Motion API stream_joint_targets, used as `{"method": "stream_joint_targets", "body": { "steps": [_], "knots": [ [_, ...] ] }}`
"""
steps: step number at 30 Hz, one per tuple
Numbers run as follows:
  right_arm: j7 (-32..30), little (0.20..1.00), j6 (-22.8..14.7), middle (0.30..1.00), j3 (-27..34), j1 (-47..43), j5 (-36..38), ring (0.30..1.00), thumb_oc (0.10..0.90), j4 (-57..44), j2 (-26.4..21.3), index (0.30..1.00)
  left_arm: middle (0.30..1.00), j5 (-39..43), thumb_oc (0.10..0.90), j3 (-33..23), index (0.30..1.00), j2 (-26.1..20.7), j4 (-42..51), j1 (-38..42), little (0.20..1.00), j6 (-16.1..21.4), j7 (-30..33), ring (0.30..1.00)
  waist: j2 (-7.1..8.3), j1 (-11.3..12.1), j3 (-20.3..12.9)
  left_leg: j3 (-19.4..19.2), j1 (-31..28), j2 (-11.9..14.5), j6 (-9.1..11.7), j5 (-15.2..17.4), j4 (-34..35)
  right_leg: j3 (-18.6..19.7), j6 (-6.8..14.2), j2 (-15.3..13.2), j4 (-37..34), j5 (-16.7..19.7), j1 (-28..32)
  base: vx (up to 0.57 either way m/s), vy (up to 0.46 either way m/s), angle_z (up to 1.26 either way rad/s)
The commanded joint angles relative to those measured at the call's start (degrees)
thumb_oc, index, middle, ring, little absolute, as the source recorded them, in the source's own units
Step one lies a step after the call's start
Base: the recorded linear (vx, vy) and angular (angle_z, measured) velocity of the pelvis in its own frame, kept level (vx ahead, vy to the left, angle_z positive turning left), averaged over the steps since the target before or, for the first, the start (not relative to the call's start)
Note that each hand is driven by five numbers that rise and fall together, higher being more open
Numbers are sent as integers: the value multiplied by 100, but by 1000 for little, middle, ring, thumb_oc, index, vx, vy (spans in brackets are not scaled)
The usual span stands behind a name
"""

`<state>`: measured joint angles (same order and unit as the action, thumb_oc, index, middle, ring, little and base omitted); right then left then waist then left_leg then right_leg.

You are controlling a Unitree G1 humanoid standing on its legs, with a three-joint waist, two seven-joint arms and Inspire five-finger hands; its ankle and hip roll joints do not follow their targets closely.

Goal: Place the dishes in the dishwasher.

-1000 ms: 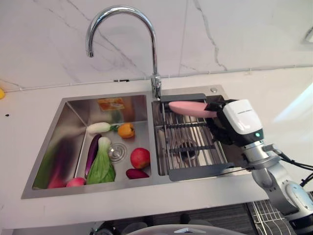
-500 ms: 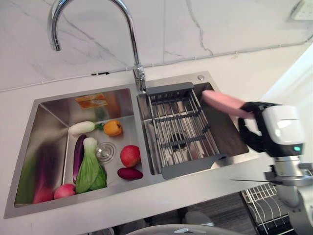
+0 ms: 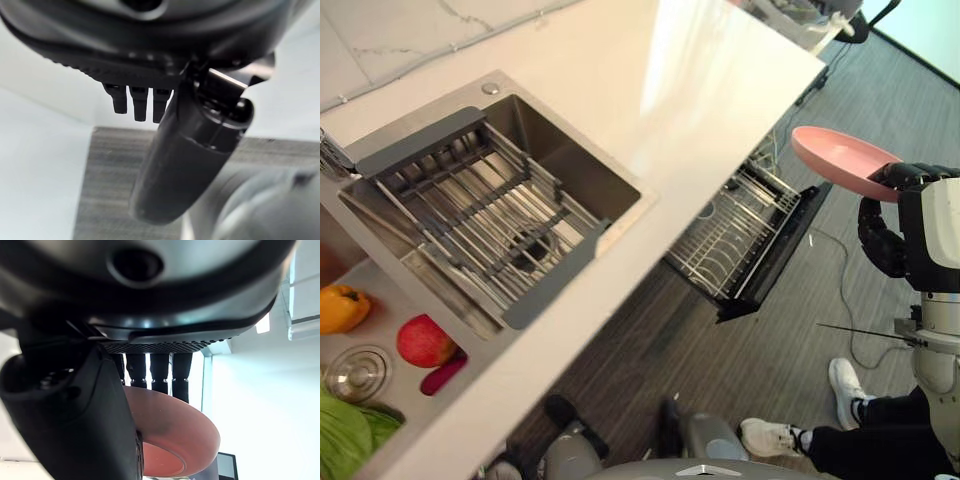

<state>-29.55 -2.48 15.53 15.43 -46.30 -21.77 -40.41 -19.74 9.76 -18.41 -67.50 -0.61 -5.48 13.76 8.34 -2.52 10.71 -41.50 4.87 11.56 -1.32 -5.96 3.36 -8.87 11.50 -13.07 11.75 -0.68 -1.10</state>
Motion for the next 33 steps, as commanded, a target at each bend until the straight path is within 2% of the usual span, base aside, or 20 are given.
{"method": "stream_joint_targets", "body": {
  "steps": [1, 4, 6, 8, 9, 10, 15, 21, 25, 33],
  "knots": [
    [-220, 300, 281, 300, 508, -432, -188, 300, 400, -274, -167, 300, 900, 404, 800, -450, 900, 387, -145, 628, 900, 81, 154, 900, -32, 25, -234, 408, 14, 70, 611, 275, -292, -81, 235, -141, -1656, 20, 839, -142, -301, -119],
    [-183, 300, 298, 300, 384, -411, -215, 300, 400, -3, -181, 300, 900, 391, 800, -521, 900, 385, -99, 691, 900, 46, 241, 900, -87, 57, -73, 685, 192, 252, 781, 168, -664, -285, 91, 58, -1672, -184, 835, -76, -235, -49],
    [-164, 300, 309, 300, 236, -441, -163, 300, 400, 257, -226, 300, 900, 546, 800, -582, 900, 420, -44, 746, 900, 47, 305, 900, -186, 78, 105, 832, 280, 414, 916, 29, -799, -364, -22, 257, -1675, -321, 884, -63, -214, 39],
    [-100, 300, 313, 300, 52, -558, -130, 300, 400, 484, -327, 300, 900, 654, 800, -552, 900, 499, 106, 693, 900, 85, 333, 900, -289, 119, 297, 976, 216, 531, 980, 17, -929, -459, -131, 377, -1675, -386, 1020, -56, -201, 29],
    [-56, 300, 295, 300, 19, -607, -101, 300, 400, 521, -370, 300, 900, 711, 800, -544, 900, 533, 163, 666, 900, 115, 331, 900, -341, 134, 394, 908, 234, 614, 917, -98, -1009, -514, -188, 431, -1675, -345, 1049, -61, -150, 39],
    [-27, 300, 277, 300, -13, -635, -72, 300, 400, 549, -388, 300, 900, 818, 800, -543, 900, 566, 236, 639, 900, 136, 349, 900, -393, 156, 466, 981, 248, 628, 942, -127, -1040, -517, -231, 479, -1675, -393, 1119, -76, -122, 33],
    [151, 300, 274, 300, -325, -901, -90, 300, 400, 805, -582, 300, 900, 1211, 800, -617, 900, 720, 166, 607, 900, 119, 375, 900, -624, 231, 623, 1251, 316, 616, 1028, -420, -835, -684, -369, 657, -1675, -577, 1275, -43, -82, 20],
    [259, 300, 241, 300, -421, -882, -247, 300, 400, 1035, -791, 300, 900, 1063, 800, -574, 900, 744, -119, 499, 900, 83, 292, 900, -804, 363, 520, 1483, 308, 479, 1028, -654, -450, -938, -439, 778, -1675, -706, 1395, -11, -31, 34],
    [350, 300, 205, 300, -540, -913, -231, 300, 400, 1234, -848, 300, 900, 994, 800, -543, 900, 727, -172, 461, 900, 96, 249, 900, -838, 404, 473, 1542, 293, 430, 1022, -679, -410, -993, -458, 794, -1675, -748, 1454, 13, 4, 20],
    [587, 300, 223, 300, -1086, -1228, -120, 300, 400, 2396, -1074, 300, 900, 967, 800, -347, 900, 678, -114, 404, 900, 159, 131, 900, -900, 487, 440, 1827, 340, 270, 991, -684, -413, -1100, -541, 822, -1675, -855, 1639, 9, -1, 24]
  ]
}}
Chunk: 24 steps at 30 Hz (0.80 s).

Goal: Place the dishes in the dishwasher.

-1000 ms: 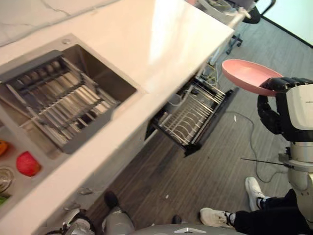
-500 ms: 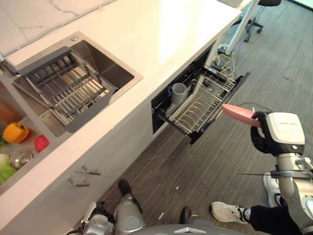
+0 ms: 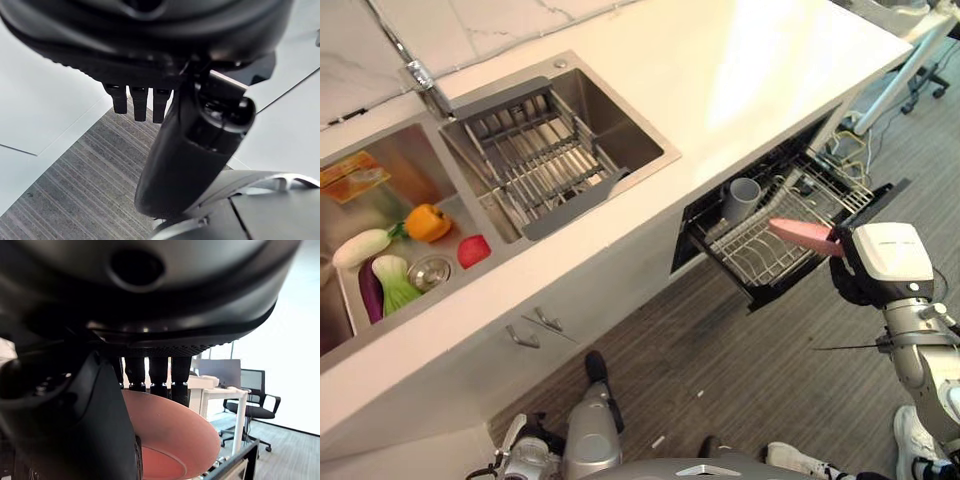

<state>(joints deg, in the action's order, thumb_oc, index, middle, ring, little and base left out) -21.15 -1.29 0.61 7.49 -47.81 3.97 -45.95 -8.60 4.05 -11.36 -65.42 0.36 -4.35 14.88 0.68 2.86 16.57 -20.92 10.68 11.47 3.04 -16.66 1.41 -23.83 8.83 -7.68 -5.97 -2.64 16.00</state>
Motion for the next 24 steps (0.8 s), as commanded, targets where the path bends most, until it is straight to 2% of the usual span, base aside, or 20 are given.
{"method": "stream_joint_targets", "body": {
  "steps": [1, 5, 6, 8, 10, 11, 12, 17, 22, 24],
  "knots": [
    [-240, 300, 126, 300, 227, -635, 81, 300, 400, 121, -560, 300, 900, -133, 800, 267, 900, -51, -319, 304, 900, 56, 3, 900, -157, -2, -132, -207, -222, 262, 554, 363, -215, 373, -293, 292, 97, -671, -66, -11, -24, 6],
    [-477, 300, 208, 300, -96, -1136, 54, 300, 400, 599, -693, 300, 900, -128, 800, 370, 900, -130, -222, 239, 900, 90, -13, 900, -247, 65, 0, -192, -141, 261, 573, 304, -237, 337, -316, 322, 97, -674, -107, -48, -19, 4],
    [-598, 300, 261, 300, -230, -1420, 35, 300, 400, 808, -785, 300, 900, -120, 800, 435, 900, -162, -172, 227, 900, 116, -12, 900, -324, 88, 97, -208, -98, 259, 586, 276, -257, 327, -322, 334, 97, -658, -138, -70, -9, 6],
    [-600, 300, 261, 300, -237, -1428, 36, 300, 400, 813, -785, 300, 900, -120, 800, 431, 900, -161, -172, 227, 900, 116, -12, 900, -324, 84, 98, -207, -98, 259, 586, 276, -257, 327, -322, 334, 97, -658, -137, -22, -2, 3],
    [-667, 300, 302, 300, -434, -1780, 137, 300, 400, 1100, -873, 300, 900, -10, 800, 508, 900, -165, -142, 197, 900, 150, 4, 900, -454, 112, 201, -230, -92, 253, 596, 263, -270, 288, -323, 324, 97, -637, -152, -43, 27, 0],
    [-667, 300, 302, 300, -434, -1780, 137, 300, 400, 1100, -873, 300, 900, -10, 800, 508, 900, -165, -142, 197, 900, 150, 4, 900, -454, 112, 201, -230, -92, 253, 596, 263, -270, 288, -323, 324, 97, -637, -152, 0, 0, 0],
    [-673, 300, 356, 300, -514, -1972, 164, 300, 400, 1250, -929, 300, 900, 53, 800, 525, 900, -159, -172, 159, 900, 165, -2, 900, -541, 121, 241, -237, -94, 260, 606, 245, -269, 261, -328, 320, 97, -642, -156, 0, 0, 0],
    [-691, 300, 427, 300, -958, -2654, 299, 300, 400, 1939, -1068, 300, 900, 101, 800, 678, 900, -167, -184, 61, 900, 207, -24, 900, -719, 151, 328, -232, -49, 233, 618, 222, -259, 237, -339, 294, 97, -629, -218, 0, 0, 0],
    [-756, 300, 454, 300, -1267, -3144, 511, 300, 400, 2485, -1020, 300, 900, 141, 800, 829, 900, -115, -286, 52, 900, 241, -19, 900, -852, 164, 391, -226, -21, 217, 619, 203, -254, 219, -355, 278, 97, -618, -270, 0, 0, 0],
    [-739, 300, 446, 300, -1333, -3204, 546, 300, 400, 2562, -1002, 300, 900, 147, 800, 841, 900, -120, -300, 62, 900, 249, -17, 900, -861, 167, 395, -218, -16, 212, 621, 198, -244, 212, -355, 281, 97, -616, -281, 0, 0, 0]
  ]
}}
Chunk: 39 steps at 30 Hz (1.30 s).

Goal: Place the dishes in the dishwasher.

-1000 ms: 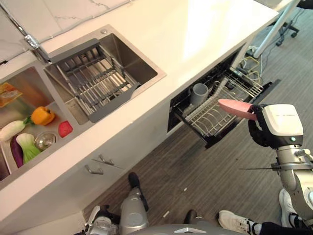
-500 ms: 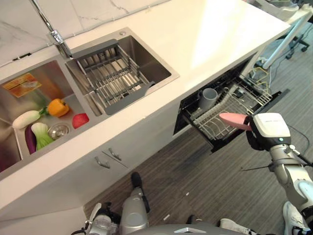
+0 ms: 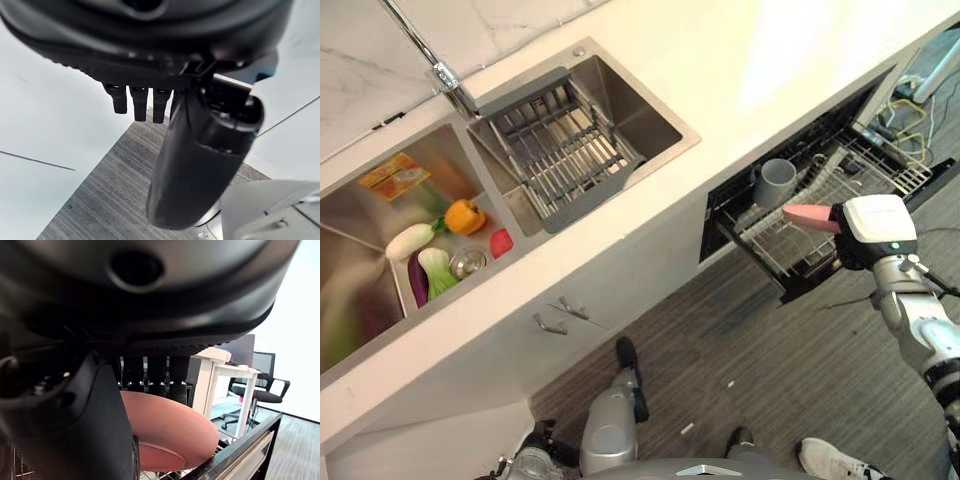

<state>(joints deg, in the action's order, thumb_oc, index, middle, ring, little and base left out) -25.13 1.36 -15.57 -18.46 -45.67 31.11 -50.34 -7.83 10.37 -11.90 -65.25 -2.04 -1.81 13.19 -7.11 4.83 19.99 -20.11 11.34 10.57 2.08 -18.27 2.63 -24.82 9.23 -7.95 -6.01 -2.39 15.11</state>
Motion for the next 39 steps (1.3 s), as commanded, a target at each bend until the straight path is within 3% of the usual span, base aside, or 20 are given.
{"method": "stream_joint_targets", "body": {
  "steps": [1, 3, 4, 5, 14, 18, 20, 22, 23, 24, 25, 29, 31, 33, 38, 39],
  "knots": [
    [-290, 300, 174, 300, 233, -659, 358, 300, 400, -171, -561, 300, 900, 64, 800, 222, 900, -73, -331, 322, 900, -4, 147, 900, -88, -29, 54, -298, -71, 302, 719, 356, -365, 312, -395, 309, 101, -640, -212, 0, 0, 0],
    [-182, 300, 136, 300, 83, -810, 433, 300, 400, -32, -564, 300, 900, 72, 800, 262, 900, -82, -312, 355, 900, 6, 143, 900, -114, -18, 78, -292, -27, 298, 720, 349, -368, 310, -393, 313, 101, -632, -269, 0, 0, 0],
    [-169, 474, 138, 474, 52, -857, 456, 474, 516, -13, -571, 474, 900, 75, 800, 261, 900, -87, -323, 371, 900, 12, 145, 900, -114, -21, 81, -290, -13, 300, 724, 348, -364, 316, -387, 307, 101, -633, -293, 0, 0, 0],
    [-159, 900, 132, 900, 42, -896, 494, 900, 800, -19, -568, 900, 900, 67, 800, 265, 900, -88, -327, 373, 900, 11, 140, 900, -108, -24, 81, -293, 1, 297, 723, 352, -362, 318, -381, 304, 101, -628, -310, 0, 0, 0],
    [-161, 900, 48, 900, 243, -938, 869, 900, 800, -294, -529, 900, 900, -49, 800, 336, 900, -106, -288, 477, 900, -4, 140, 900, -32, -62, 113, -339, 85, 281, 690, 423, -392, 415, -342, 245, 101, -567, -454, 0, 0, 0],
    [-153, 900, -149, 900, 763, -718, 1685, 900, 800, -701, -367, 900, 900, -37, 800, 245, 900, -126, -303, 529, 900, -41, 137, 900, 43, -104, 108, -366, 107, 292, 669, 484, -438, 447, -326, 209, 101, -540, -485, -4, 11, -3],
    [-133, 900, -269, 900, 1312, -416, 2152, 900, 800, -1218, -271, 900, 900, -98, 800, 169, 900, -124, -301, 557, 900, -90, 131, 900, 114, -158, 101, -399, 100, 303, 650, 522, -473, 487, -322, 189, 101, -527, -487, -2, 21, -6],
    [-123, 900, -263, 900, 1349, -377, 2153, 900, 800, -1244, -270, 900, 900, -99, 800, 183, 900, -130, -301, 559, 900, -91, 130, 900, 116, -141, 99, -402, 98, 303, 650, 523, -474, 489, -322, 188, 101, -528, -486, -1, 8, -4],
    [-89, 900, -313, 900, 1649, -235, 2751, 900, 800, -1423, -60, 900, 900, -129, 800, 175, 900, -116, -296, 583, 900, -128, 136, 900, 143, -165, 98, -414, 96, 308, 643, 534, -484, 499, -321, 180, 101, -521, -486, -9, 24, -7],
    [-483, 900, -788, 900, 2507, 191, 4380, 900, 800, -1918, 736, 900, 900, -147, 800, 84, 900, -51, -223, 617, 900, -175, 234, 900, 213, -247, 91, -446, 88, 299, 613, 577, -485, 533, -312, 152, 101, -502, -492, -8, 25, -9],
    [-477, 900, -782, 900, 2536, 230, 4384, 900, 800, -1946, 749, 900, 900, -147, 800, 98, 900, -63, -221, 612, 900, -177, 233, 900, 222, -232, 84, -447, 87, 296, 613, 578, -486, 532, -311, 149, 101, -504, -490, -8, 23, -8],
    [-532, 900, -1123, 900, 3381, 1284, 5297, 900, 800, -2635, 1636, 900, 900, -240, 800, -112, 900, -49, -12, 657, 900, -294, 343, 900, 292, -370, 85, -479, 56, 296, 602, 591, -469, 575, -312, 136, 101, -508, -494, 5, 6, -8],
    [-653, 900, -1210, 900, 3466, 1531, 5636, 900, 800, -2637, 2001, 900, 900, -216, 800, -174, 900, -17, 34, 655, 900, -341, 376, 900, 297, -420, 74, -498, 33, 294, 604, 586, -466, 592, -321, 135, 101, -516, -482, 3, 8, -3],
    [-563, 900, -1544, 900, 3515, 1641, 6846, 900, 800, -2353, 2386, 900, 900, -202, 800, -159, 900, 0, 121, 645, 900, -379, 416, 900, 288, -470, 89, -520, 11, 300, 617, 578, -474, 617, -332, 134, 101, -528, -474, -4, 11, -10],
    [-500, 900, -1719, 900, 3394, 1763, 7916, 900, 800, -1974, 2821, 900, 900, -94, 800, -177, 900, 57, 127, 580, 900, -453, 357, 900, 231, -520, 53, -553, -91, 332, 650, 570, -473, 657, -349, 115, 101, -545, -407, 9, 4, -12],
    [-452, 538, -1867, 538, 3352, 1644, 8381, 538, 558, -1693, 2888, 538, 900, -62, 800, -149, 900, 64, 111, 594, 900, -458, 355, 900, 221, -519, 45, -556, -110, 334, 659, 572, -476, 658, -354, 116, 101, -552, -389, 15, -11, -13]
  ]
}}
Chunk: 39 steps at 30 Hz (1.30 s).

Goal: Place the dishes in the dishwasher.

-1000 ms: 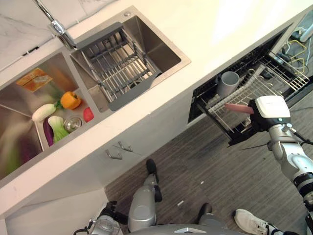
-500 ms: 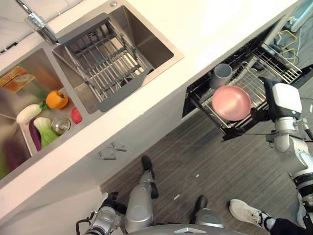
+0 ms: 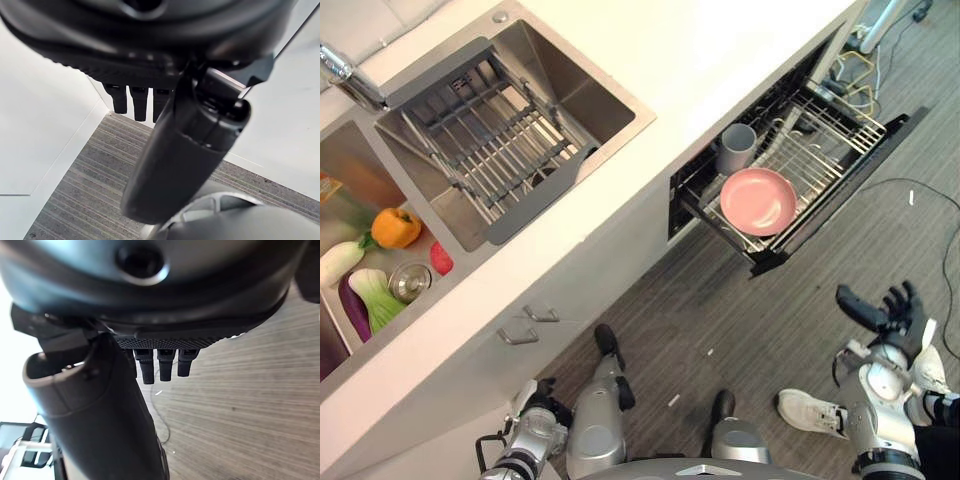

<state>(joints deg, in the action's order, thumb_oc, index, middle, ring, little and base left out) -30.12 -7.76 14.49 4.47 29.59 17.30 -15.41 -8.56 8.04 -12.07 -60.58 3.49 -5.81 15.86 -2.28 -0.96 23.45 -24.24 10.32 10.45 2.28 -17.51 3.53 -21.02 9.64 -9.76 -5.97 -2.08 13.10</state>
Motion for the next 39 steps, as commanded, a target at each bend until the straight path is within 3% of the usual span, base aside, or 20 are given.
{"method": "stream_joint_targets", "body": {
  "steps": [1, 4, 6, 9, 14, 16, 18, 20, 22, 27, 30, 33, 34, 39],
  "knots": [
    [122, 300, -979, 300, 322, -723, 1235, 300, 400, -185, -569, 300, 900, 28, 800, 101, 900, 84, -358, 47, 900, -75, 64, 900, -270, 63, -307, -144, -25, 348, 647, 495, -568, 280, -399, 296, 97, -590, -170, 12, -16, -11],
    [164, 300, -1049, 300, 195, -1229, 1848, 300, 400, 344, -637, 300, 900, 14, 800, 365, 900, 76, -115, 55, 900, -48, -20, 900, -378, 123, -312, -116, -58, 328, 670, 494, -585, 258, -412, 281, 97, -617, -91, 4, -5, -3],
    [173, 300, -1055, 300, 194, -1250, 1857, 300, 400, 369, -650, 300, 900, 15, 800, 362, 900, 79, -108, 59, 900, -52, -21, 900, -383, 119, -301, -114, -60, 329, 670, 495, -586, 257, -413, 282, 97, -617, -88, 0, 0, 0],
    [-38, 300, -635, 300, -53, -1906, 1282, 300, 400, 915, -1078, 300, 900, 157, 800, 619, 900, 59, 180, -38, 900, 58, -64, 900, -608, 220, -273, -70, -127, 265, 673, 490, -571, 187, -418, 240, 114, -631, -19, 8, 2, 2],
    [-246, 300, -184, 300, -597, -2959, 773, 300, 400, 1833, -1341, 300, 900, 335, 800, 794, 900, 74, 112, -219, 900, 95, -9, 900, -885, 377, -379, 84, -216, 87, 639, 512, -482, 52, -390, 126, 138, -688, 107, 46, 14, 16],
    [-257, 300, -101, 300, -665, -3079, 686, 300, 400, 1924, -1379, 300, 900, 396, 800, 765, 900, 89, 68, -255, 900, 82, -2, 900, -919, 407, -413, 118, -221, 53, 627, 518, -473, -1, -388, 104, 143, -711, 155, 56, 8, 13],
    [-100, 300, 154, 300, -872, -3385, 310, 300, 400, 2311, -1572, 300, 900, 470, 800, 767, 900, 101, -6, -338, 900, 134, 8, 900, -983, 521, -504, 204, -236, -46, 603, 545, -458, -94, -379, 35, 155, -743, 258, 79, 21, 18],
    [-44, 300, 252, 300, -1020, -3912, 392, 300, 400, 2981, -1722, 300, 900, 572, 800, 830, 900, 115, -94, -376, 900, 192, 32, 900, -1106, 725, -636, 351, -273, -223, 571, 581, -426, -306, -356, -137, 296, -817, 390, 88, 34, 26],
    [16, 300, 294, 300, -1062, -4014, 375, 300, 400, 3130, -1782, 300, 900, 623, 800, 856, 900, 140, -71, -402, 900, 213, 22, 900, -1149, 749, -672, 420, -296, -302, 552, 591, -406, -393, -339, -214, 354, -847, 438, 67, 43, 47],
    [225, 300, 329, 300, -1024, -4309, 479, 300, 400, 3405, -2025, 300, 900, 1233, 800, 871, 900, 279, 173, -561, 900, 385, -152, 900, -1430, 1077, -999, 841, -459, -757, 486, 631, -240, -1020, -240, -633, 618, -945, 798, 78, 87, 50],
    [307, 300, 320, 300, -1035, -4392, 520, 300, 400, 3519, -2102, 300, 900, 1371, 800, 891, 900, 314, 216, -594, 900, 446, -223, 900, -1451, 1108, -1088, 967, -543, -908, 483, 634, -187, -1249, -220, -761, 693, -1000, 968, 60, 16, 74],
    [681, 300, 301, 300, -1160, -4407, 525, 300, 400, 3375, -2235, 300, 900, 1550, 800, 835, 900, 313, 335, -629, 900, 517, -385, 900, -1375, 1174, -1228, 1168, -624, -1085, 560, 704, -82, -1365, -195, -916, 738, -1162, 1120, 63, -33, 79],
    [1056, 300, 122, 300, -1063, -4363, 1047, 300, 400, 3336, -2205, 300, 900, 1593, 800, 804, 900, 286, 359, -642, 900, 559, -457, 900, -1371, 1268, -1315, 1222, -594, -1137, 575, 682, -62, -1469, -187, -957, 710, -1191, 1175, 21, -1, 68],
    [1757, 300, 39, 300, -1097, -4551, 1701, 300, 400, 3485, -2322, 300, 900, 1571, 800, 749, 900, 229, 159, -614, 900, 587, -665, 900, -1426, 1424, -1469, 1250, -510, -1198, 649, 599, -17, -1583, -149, -1091, 727, -1186, 1218, 10, -3, 20]
  ]
}}
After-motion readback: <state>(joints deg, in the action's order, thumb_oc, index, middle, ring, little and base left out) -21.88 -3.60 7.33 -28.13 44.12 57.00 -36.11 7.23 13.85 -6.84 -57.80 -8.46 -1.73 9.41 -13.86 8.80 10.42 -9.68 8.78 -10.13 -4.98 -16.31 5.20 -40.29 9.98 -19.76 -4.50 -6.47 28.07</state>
